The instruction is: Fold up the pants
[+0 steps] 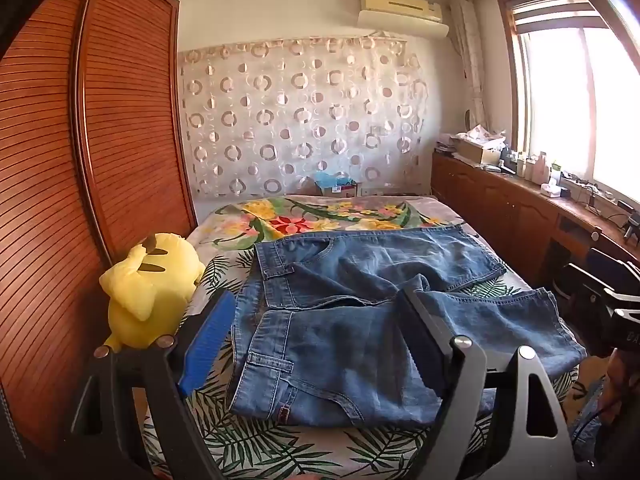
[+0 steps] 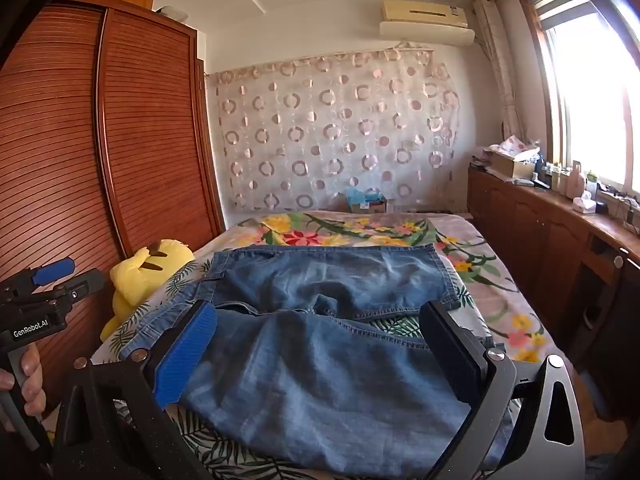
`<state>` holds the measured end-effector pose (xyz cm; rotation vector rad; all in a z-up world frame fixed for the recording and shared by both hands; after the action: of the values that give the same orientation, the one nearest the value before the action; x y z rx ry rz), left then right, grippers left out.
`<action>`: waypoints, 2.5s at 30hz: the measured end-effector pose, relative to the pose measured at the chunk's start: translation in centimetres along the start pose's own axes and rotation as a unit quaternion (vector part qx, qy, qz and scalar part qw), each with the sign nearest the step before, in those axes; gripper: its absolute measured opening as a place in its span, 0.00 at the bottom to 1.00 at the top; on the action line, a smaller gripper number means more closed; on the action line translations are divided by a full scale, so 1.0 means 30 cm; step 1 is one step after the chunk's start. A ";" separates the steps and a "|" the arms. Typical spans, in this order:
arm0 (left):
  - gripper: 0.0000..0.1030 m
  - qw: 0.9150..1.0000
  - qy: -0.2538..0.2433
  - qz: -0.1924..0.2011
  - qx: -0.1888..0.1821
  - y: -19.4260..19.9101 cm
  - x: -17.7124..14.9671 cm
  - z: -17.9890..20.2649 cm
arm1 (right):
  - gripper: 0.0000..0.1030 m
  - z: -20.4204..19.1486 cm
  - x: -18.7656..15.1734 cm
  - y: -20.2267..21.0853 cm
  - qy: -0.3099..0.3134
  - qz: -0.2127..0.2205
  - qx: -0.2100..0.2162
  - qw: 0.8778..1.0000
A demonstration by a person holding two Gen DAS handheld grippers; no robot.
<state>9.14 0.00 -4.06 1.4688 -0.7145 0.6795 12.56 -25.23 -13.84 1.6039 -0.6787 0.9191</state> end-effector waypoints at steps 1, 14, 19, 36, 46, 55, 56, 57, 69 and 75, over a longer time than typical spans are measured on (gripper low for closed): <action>0.80 1.000 -0.003 -0.001 0.003 0.000 0.000 0.000 | 0.98 0.000 -0.001 -0.001 0.001 -0.001 0.000 1.000; 0.80 1.000 -0.002 -0.001 0.003 0.000 -0.001 0.000 | 0.98 -0.006 -0.001 0.003 0.001 -0.003 0.000 1.000; 0.80 1.000 -0.002 -0.001 0.001 0.001 -0.001 0.000 | 0.98 0.004 -0.003 -0.002 0.000 -0.004 -0.001 1.000; 0.81 1.000 -0.002 0.001 0.002 0.018 0.014 -0.009 | 0.98 -0.005 -0.002 0.004 0.001 -0.005 -0.001 1.000; 0.81 1.000 -0.001 0.002 0.002 0.018 0.013 -0.008 | 0.98 -0.008 -0.001 0.005 0.002 -0.004 -0.001 1.000; 0.81 1.000 -0.002 0.003 0.003 0.018 0.013 -0.007 | 0.98 -0.008 -0.001 0.005 0.002 -0.004 -0.001 1.000; 0.81 1.000 -0.002 0.003 0.003 0.018 0.013 -0.007 | 0.98 -0.009 -0.001 0.005 0.002 -0.004 -0.001 1.000; 0.81 1.000 -0.001 0.003 0.003 0.020 0.015 -0.009 | 0.98 -0.009 -0.001 0.006 0.002 -0.004 -0.002 1.000; 0.81 1.000 -0.002 0.004 0.002 0.021 0.015 -0.007 | 0.98 -0.011 0.000 0.007 0.002 -0.003 -0.001 1.000; 0.81 1.000 -0.003 0.005 0.003 0.024 0.018 -0.008 | 0.98 -0.013 0.000 0.009 0.002 -0.002 -0.001 1.000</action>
<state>8.92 0.22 -3.20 1.4749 -0.7243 0.6860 12.27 -24.92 -13.66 1.6008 -0.6722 0.9177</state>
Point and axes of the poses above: each gripper's, at about its wrist camera, not at the fingertips, and y roughly against the way its jaws point, z to its right, x to its top, the point moved 10 cm from there along -y, roughly the way its jaws point, and after that the axes turned 15 degrees about -z, right-handed, at the moved point
